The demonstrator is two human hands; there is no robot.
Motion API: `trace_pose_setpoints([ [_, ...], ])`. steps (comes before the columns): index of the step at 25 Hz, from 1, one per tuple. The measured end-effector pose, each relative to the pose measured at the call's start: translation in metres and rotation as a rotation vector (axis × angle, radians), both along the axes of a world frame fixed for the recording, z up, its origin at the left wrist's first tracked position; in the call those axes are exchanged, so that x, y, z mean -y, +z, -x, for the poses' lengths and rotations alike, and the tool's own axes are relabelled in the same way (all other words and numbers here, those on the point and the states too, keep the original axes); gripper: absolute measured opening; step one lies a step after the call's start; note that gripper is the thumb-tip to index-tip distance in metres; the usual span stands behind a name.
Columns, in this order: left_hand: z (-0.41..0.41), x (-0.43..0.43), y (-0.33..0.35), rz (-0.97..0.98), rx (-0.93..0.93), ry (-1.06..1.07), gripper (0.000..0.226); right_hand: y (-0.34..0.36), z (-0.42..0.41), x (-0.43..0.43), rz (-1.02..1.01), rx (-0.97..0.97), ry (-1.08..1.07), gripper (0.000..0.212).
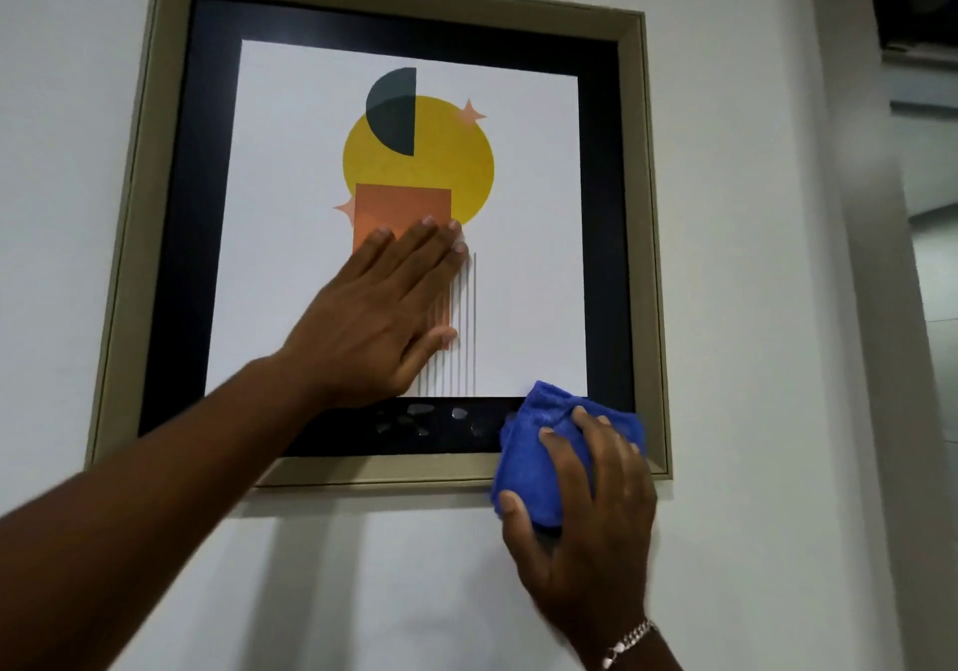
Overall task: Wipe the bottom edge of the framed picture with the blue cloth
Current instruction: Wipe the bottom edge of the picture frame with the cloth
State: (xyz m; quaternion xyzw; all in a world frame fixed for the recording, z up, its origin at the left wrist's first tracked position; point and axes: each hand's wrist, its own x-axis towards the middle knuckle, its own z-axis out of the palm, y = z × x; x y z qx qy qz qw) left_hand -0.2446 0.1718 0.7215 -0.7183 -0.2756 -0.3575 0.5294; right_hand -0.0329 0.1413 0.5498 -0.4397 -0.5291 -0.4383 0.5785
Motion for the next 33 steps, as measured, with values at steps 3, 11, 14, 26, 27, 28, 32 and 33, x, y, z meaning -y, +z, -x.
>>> trace_pose_setpoints([
  [3,0.001,-0.007,0.005,-0.077,-0.054,0.094,0.073,0.013,0.015,-0.008,-0.077,-0.159,0.059,0.051],
  [11,0.012,-0.010,0.016,-0.140,-0.170,0.100,0.080,0.012,0.019,-0.010,-0.123,-0.152,0.075,0.044],
  [14,0.016,-0.011,0.016,-0.162,-0.193,0.081,0.078,0.010,0.036,-0.012,-0.109,-0.199,0.106,0.041],
  [26,0.057,-0.014,0.007,-0.146,-0.167,0.086,0.076,0.007,0.040,-0.003,-0.103,-0.258,0.148,0.041],
  [27,0.059,-0.015,0.006,-0.150,-0.155,0.080,0.076,0.016,0.044,-0.005,-0.118,-0.354,0.142,0.041],
  [28,0.060,-0.015,0.005,-0.153,-0.156,0.072,0.076,0.023,0.054,-0.007,-0.117,-0.435,0.135,0.041],
  [32,0.065,-0.016,0.007,-0.143,-0.200,0.059,0.077,0.005,0.072,-0.010,-0.086,-0.227,0.069,0.042],
  [33,0.066,-0.016,0.008,-0.146,-0.201,0.063,0.077,0.001,0.067,-0.010,-0.096,-0.204,0.071,0.042],
])
